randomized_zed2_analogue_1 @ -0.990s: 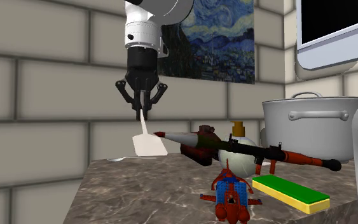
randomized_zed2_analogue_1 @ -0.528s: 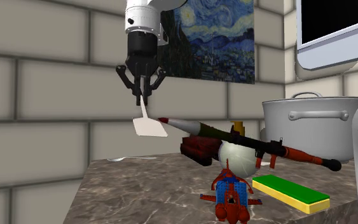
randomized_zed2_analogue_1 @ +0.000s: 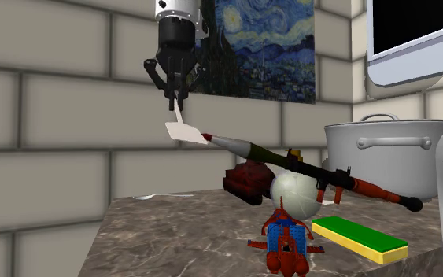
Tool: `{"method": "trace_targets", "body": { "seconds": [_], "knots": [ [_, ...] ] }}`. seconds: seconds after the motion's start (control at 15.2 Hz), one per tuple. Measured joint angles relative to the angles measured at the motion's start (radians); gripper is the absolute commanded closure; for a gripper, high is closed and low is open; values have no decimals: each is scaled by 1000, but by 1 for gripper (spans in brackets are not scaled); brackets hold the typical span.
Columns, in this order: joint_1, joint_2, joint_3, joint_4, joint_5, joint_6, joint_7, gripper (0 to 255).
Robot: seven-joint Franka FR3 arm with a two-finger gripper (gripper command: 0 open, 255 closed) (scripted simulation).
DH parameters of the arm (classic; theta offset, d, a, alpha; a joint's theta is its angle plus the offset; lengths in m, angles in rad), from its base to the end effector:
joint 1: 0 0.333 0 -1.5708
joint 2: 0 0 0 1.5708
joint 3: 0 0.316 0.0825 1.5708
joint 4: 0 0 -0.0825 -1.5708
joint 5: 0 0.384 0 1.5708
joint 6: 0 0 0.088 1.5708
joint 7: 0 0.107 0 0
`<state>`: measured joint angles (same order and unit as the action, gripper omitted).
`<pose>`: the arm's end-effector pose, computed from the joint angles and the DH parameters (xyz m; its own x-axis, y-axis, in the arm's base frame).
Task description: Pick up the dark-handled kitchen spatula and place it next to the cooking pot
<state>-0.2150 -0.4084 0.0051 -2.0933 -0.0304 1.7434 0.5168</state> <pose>0.4252 -0.0930 0.5924 0.7483 -0.6600 0.0667 -0.6614 -0.7500 -0.0008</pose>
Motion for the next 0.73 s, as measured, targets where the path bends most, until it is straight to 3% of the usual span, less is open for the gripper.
{"method": "trace_targets", "body": {
  "seconds": [0.73],
  "knots": [
    [0,29,1,177,0,-148,-4,255]
  ]
}}
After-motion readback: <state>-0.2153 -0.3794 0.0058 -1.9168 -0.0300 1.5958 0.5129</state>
